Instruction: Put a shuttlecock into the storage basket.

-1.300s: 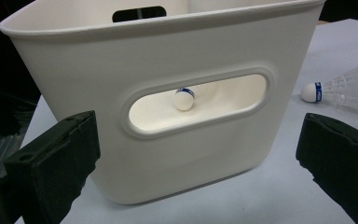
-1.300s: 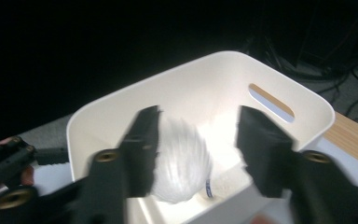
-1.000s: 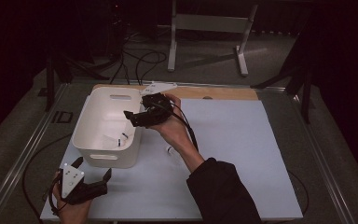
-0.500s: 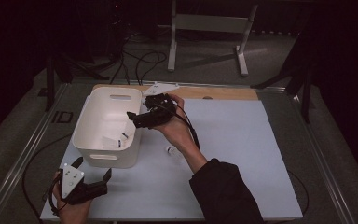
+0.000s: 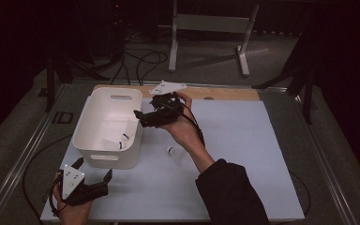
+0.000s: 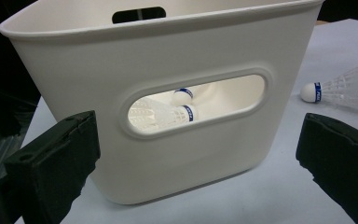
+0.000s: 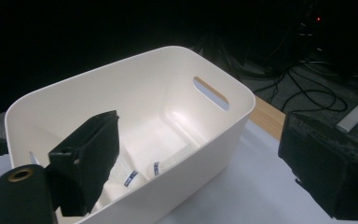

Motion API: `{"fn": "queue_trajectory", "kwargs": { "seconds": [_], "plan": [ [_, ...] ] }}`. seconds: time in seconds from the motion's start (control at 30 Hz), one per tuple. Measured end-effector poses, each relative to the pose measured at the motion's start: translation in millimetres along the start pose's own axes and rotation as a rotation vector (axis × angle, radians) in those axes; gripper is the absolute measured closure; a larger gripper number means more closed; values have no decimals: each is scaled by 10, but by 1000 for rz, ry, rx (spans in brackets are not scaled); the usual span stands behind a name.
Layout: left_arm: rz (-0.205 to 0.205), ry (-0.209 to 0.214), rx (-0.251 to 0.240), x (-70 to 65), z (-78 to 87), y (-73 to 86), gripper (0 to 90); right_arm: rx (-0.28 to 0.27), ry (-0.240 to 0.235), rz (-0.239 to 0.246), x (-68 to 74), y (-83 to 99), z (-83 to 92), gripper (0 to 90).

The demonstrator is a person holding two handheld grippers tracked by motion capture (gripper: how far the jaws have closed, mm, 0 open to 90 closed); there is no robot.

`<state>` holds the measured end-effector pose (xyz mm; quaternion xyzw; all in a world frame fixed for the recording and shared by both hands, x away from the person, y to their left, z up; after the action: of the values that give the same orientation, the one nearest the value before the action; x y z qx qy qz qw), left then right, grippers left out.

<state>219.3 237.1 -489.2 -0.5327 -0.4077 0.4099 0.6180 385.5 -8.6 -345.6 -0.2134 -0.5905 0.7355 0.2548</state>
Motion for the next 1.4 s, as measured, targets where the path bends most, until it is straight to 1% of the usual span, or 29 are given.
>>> {"fn": "queue_trajectory", "kwargs": {
  "seconds": [0.2,0.37,0.47,0.73,1.03,1.4],
  "plan": [
    [0,2,1,-4,-9,2,1,-13,14,-4,-20,-20,37,110],
    [-3,3,3,-7,-6,2,1,-9,24,8,-42,-22,70,105],
    [0,2,2,-4,-6,3,1,-8,27,4,-66,-13,90,104],
    [0,3,2,-6,-9,3,1,-15,51,-4,-141,37,134,103],
    [-1,3,2,-6,-9,4,1,-15,66,-13,-215,102,203,103],
    [1,2,1,-6,-9,4,1,-10,102,-32,-317,199,283,101]
  ]
}}
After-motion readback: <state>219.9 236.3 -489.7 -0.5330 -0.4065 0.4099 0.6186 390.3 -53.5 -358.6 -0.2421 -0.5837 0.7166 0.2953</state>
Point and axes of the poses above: each handheld gripper's, and its own axes: z roughly backward along the jaws, y roughly out of its underside, x roughly to its left, the point moved 2 cm from there along -z, roughly forward along the jaws, and after that the axes turned 15 degrees about -x, right-handed, at the moved point
